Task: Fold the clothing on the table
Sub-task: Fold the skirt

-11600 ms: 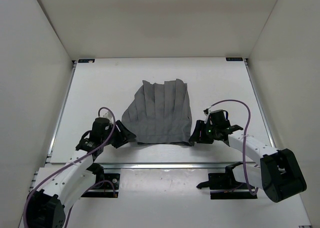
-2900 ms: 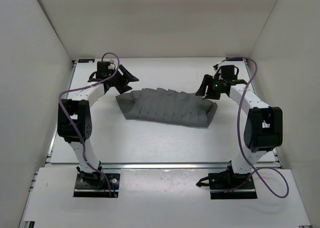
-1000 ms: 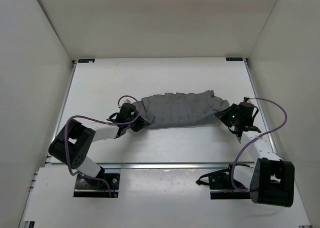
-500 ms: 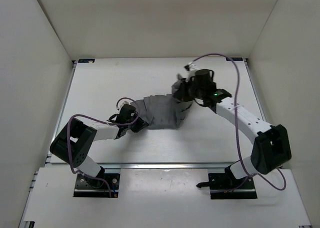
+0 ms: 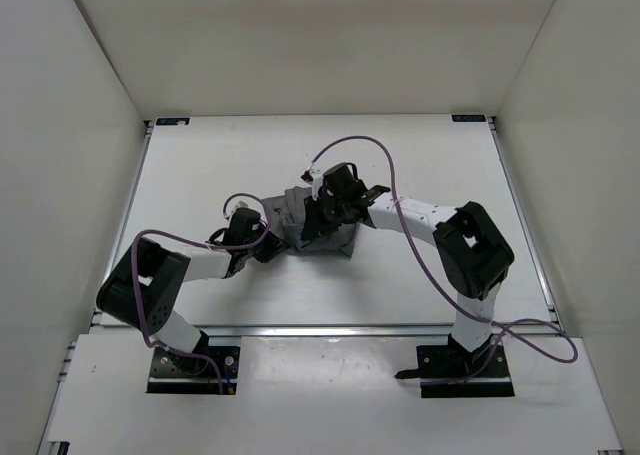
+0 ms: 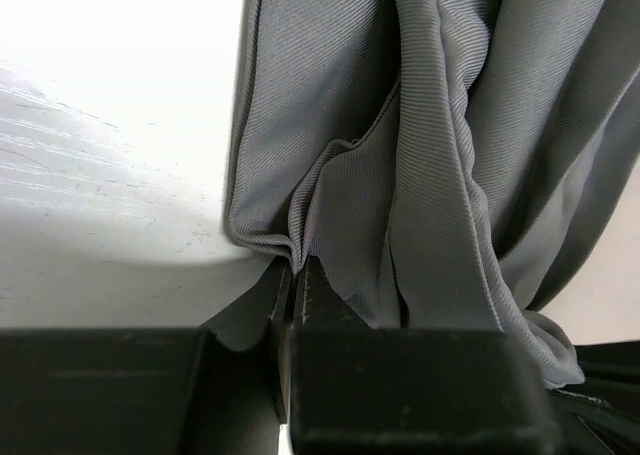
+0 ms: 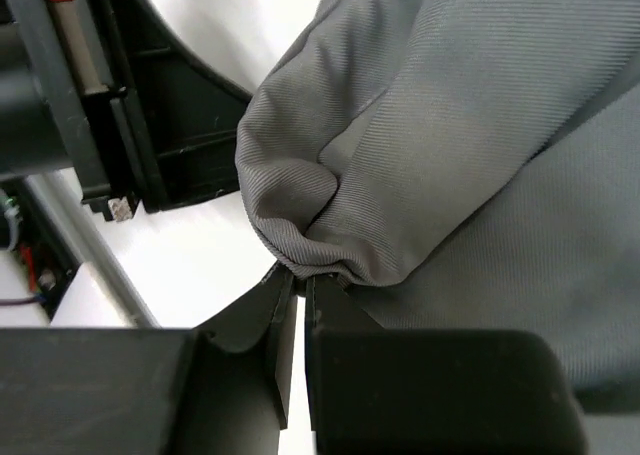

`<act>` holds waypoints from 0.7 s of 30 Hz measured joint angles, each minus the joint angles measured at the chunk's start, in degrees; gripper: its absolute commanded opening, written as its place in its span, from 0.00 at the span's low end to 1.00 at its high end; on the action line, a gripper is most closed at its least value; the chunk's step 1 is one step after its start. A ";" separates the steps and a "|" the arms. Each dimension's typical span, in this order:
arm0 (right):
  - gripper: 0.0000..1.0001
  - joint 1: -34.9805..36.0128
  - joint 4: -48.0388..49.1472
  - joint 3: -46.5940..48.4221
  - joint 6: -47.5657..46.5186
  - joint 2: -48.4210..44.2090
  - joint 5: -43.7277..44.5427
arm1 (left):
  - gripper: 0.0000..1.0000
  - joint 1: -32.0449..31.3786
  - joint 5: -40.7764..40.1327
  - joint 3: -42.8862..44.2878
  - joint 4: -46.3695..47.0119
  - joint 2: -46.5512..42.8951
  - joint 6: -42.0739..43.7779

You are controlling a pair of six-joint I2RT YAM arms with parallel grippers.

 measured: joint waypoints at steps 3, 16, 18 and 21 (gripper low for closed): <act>0.32 -0.63 -0.33 1.20 -0.28 1.33 -4.02 | 0.16 0.76 1.31 -0.94 1.31 -0.11 0.11; 0.53 -3.56 3.78 0.61 0.48 -13.73 -7.37 | 0.62 2.34 1.11 -8.11 -7.26 -26.91 -1.86; 0.63 -4.31 4.37 -0.85 0.92 -16.52 -5.22 | 0.67 4.13 1.11 -8.13 -9.55 -32.98 -1.38; 0.81 -5.20 3.48 -3.96 2.14 -19.63 -0.98 | 0.80 8.02 1.75 -8.28 -14.01 -40.37 0.59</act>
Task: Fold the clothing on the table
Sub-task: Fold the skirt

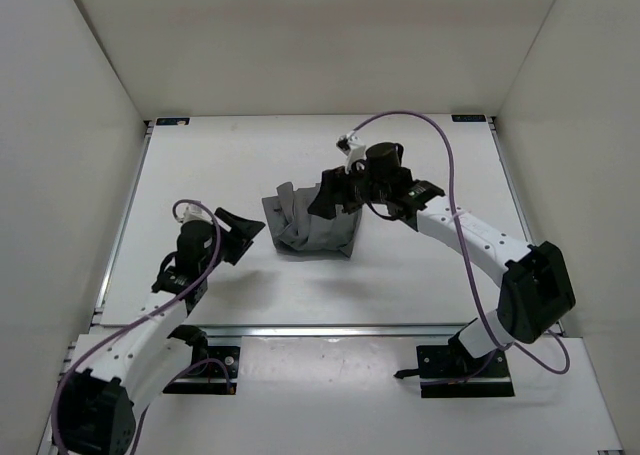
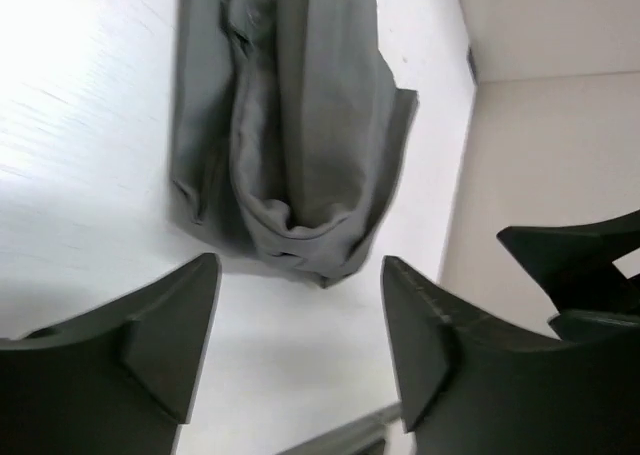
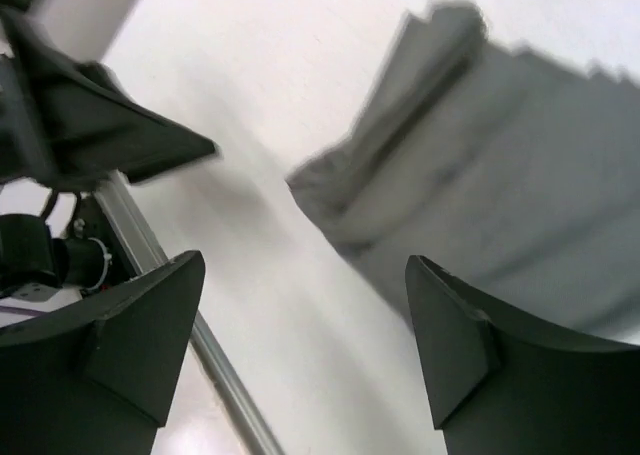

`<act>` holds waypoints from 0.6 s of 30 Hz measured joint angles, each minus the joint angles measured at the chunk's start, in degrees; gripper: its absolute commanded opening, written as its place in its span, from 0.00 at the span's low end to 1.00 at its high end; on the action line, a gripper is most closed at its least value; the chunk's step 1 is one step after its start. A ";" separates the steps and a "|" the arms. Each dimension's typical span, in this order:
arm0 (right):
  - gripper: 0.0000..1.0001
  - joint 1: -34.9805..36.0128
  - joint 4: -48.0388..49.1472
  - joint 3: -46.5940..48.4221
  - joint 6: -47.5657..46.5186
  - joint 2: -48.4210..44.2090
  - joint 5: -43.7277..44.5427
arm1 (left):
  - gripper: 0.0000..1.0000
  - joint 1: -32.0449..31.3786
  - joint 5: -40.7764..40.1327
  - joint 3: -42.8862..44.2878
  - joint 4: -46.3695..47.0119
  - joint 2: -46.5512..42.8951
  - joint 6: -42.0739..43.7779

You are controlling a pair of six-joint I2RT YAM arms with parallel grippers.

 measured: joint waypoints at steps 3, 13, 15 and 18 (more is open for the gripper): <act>0.84 -1.81 -3.15 -3.87 0.90 -2.89 2.67 | 0.83 3.21 1.07 0.39 -4.87 -3.89 3.21; 0.00 -2.64 -0.39 -5.97 2.95 4.48 0.00 | 0.85 3.43 2.49 2.60 -17.05 -9.57 9.33; 0.00 -0.83 0.22 -2.03 3.10 10.86 -0.79 | 0.86 3.50 2.47 4.09 -19.10 -9.99 10.19; 0.00 1.57 1.07 3.93 2.95 19.69 -1.97 | 0.86 3.58 2.38 6.16 -20.85 -10.58 11.30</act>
